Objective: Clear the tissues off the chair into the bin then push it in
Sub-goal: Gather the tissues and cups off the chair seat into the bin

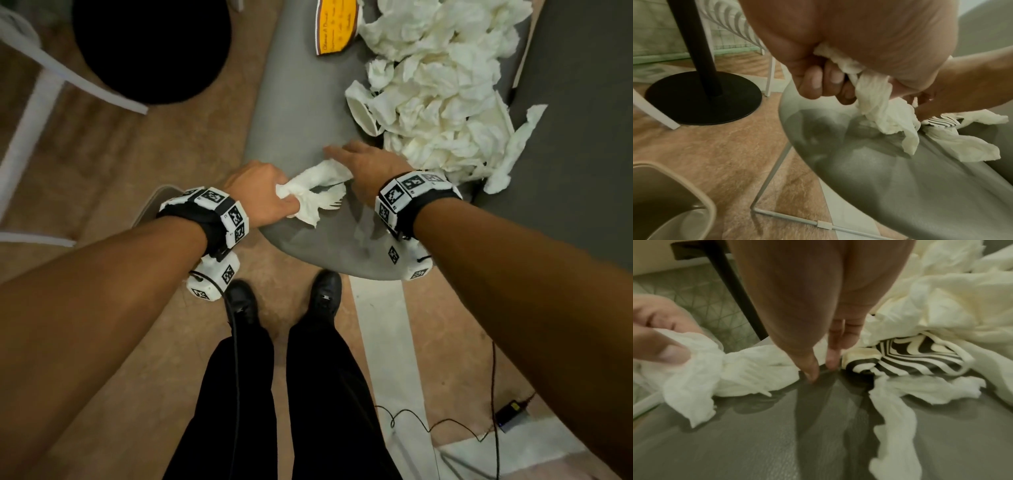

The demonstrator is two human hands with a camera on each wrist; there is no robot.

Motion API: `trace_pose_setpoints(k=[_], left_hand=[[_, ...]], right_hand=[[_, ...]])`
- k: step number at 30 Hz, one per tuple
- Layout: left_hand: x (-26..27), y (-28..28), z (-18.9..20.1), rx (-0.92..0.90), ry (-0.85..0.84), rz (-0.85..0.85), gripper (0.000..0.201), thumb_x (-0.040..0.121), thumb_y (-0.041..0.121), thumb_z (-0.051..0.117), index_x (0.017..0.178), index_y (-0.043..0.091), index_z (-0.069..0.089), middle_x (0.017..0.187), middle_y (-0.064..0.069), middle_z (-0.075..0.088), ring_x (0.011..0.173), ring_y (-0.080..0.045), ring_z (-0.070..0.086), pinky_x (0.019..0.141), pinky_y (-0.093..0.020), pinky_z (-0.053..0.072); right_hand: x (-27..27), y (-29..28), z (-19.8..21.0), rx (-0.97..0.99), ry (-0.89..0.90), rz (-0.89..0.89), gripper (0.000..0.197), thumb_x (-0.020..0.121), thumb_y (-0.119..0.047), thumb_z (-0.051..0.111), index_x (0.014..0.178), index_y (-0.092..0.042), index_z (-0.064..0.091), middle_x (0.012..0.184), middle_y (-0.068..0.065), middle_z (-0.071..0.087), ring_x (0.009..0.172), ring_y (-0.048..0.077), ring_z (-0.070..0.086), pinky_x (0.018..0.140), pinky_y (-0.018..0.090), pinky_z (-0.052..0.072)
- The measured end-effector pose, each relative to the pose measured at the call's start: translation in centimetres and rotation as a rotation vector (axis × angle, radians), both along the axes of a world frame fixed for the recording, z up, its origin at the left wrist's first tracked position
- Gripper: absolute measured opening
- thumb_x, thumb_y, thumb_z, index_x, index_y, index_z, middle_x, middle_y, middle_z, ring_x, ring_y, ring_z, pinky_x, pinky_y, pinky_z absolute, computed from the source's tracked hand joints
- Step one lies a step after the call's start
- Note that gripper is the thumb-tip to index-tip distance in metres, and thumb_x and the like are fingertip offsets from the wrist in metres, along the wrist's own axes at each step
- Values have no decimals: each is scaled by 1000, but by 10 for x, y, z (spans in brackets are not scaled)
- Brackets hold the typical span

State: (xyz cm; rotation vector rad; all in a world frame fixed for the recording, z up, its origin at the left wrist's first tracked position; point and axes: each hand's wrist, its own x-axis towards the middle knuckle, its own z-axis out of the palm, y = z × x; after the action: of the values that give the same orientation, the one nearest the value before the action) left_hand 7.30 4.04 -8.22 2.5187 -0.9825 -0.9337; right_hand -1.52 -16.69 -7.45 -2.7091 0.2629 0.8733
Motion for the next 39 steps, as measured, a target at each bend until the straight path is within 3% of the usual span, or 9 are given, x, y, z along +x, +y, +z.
trace_pose_setpoints(k=[5, 9, 14, 20, 25, 28, 32, 35, 39], left_hand=[[16, 24, 6, -27, 63, 131, 42, 70, 44, 57, 58, 4, 53, 56, -16, 59, 50, -32, 54, 47, -42, 44], [26, 52, 8, -16, 69, 267, 39, 79, 42, 57, 61, 7, 57, 57, -11, 58, 54, -27, 55, 49, -34, 40], [30, 102, 11, 29, 69, 429, 38, 82, 46, 53, 68, 11, 61, 59, -3, 59, 57, -24, 56, 53, -32, 41], [11, 194, -16, 70, 118, 650, 44, 86, 48, 51, 86, 9, 73, 83, -11, 72, 78, -30, 65, 70, -41, 54], [-13, 266, -60, 77, 119, 748, 48, 91, 44, 48, 98, 3, 71, 93, -18, 71, 88, -34, 65, 75, -38, 50], [-13, 292, -88, 129, 129, 777, 39, 96, 38, 51, 112, 6, 67, 106, -18, 70, 99, -37, 64, 79, -37, 48], [-7, 303, -122, 160, 116, 816, 37, 94, 37, 56, 116, 8, 59, 112, -16, 68, 103, -36, 62, 78, -34, 46], [2, 293, -135, 105, 110, 868, 44, 91, 39, 63, 122, 9, 55, 114, -13, 67, 105, -34, 63, 75, -28, 40], [15, 277, -135, 73, 195, 992, 64, 88, 42, 64, 141, 11, 44, 132, -11, 60, 122, -31, 56, 97, -33, 43]], right_hand=[[21, 20, 4, -80, 68, -28, 27, 92, -15, 52, 116, -23, 63, 112, 9, 66, 101, 34, 64, 77, 37, 48], [28, 47, 7, 205, -4, -505, 17, 83, -23, 59, 96, -23, 70, 96, 8, 72, 92, 31, 67, 77, 31, 54], [62, 99, 1, 519, -19, -734, 9, 63, -32, 63, 69, -25, 67, 74, 9, 74, 79, 34, 73, 77, 50, 60], [89, 190, -32, 579, 129, -640, 14, 65, -30, 63, 73, -21, 70, 73, 9, 75, 75, 31, 73, 73, 49, 62], [94, 259, -124, 582, 290, -511, 23, 52, -45, 63, 73, -34, 67, 74, 7, 75, 73, 31, 74, 74, 52, 61], [97, 293, -99, 523, 281, -422, 16, 70, -33, 60, 80, -25, 70, 71, -1, 74, 70, 23, 72, 75, 41, 61], [101, 313, -117, 509, 269, -296, 34, 85, -23, 59, 119, -18, 63, 113, 8, 70, 101, 30, 67, 91, 43, 55], [101, 313, -138, 502, 293, -310, 73, 82, -24, 61, 150, -22, 33, 146, 7, 49, 127, 29, 53, 103, 39, 47], [95, 298, -145, 629, 260, -472, 67, 75, -32, 65, 139, -31, 47, 119, -1, 63, 100, 20, 64, 92, 38, 54]])
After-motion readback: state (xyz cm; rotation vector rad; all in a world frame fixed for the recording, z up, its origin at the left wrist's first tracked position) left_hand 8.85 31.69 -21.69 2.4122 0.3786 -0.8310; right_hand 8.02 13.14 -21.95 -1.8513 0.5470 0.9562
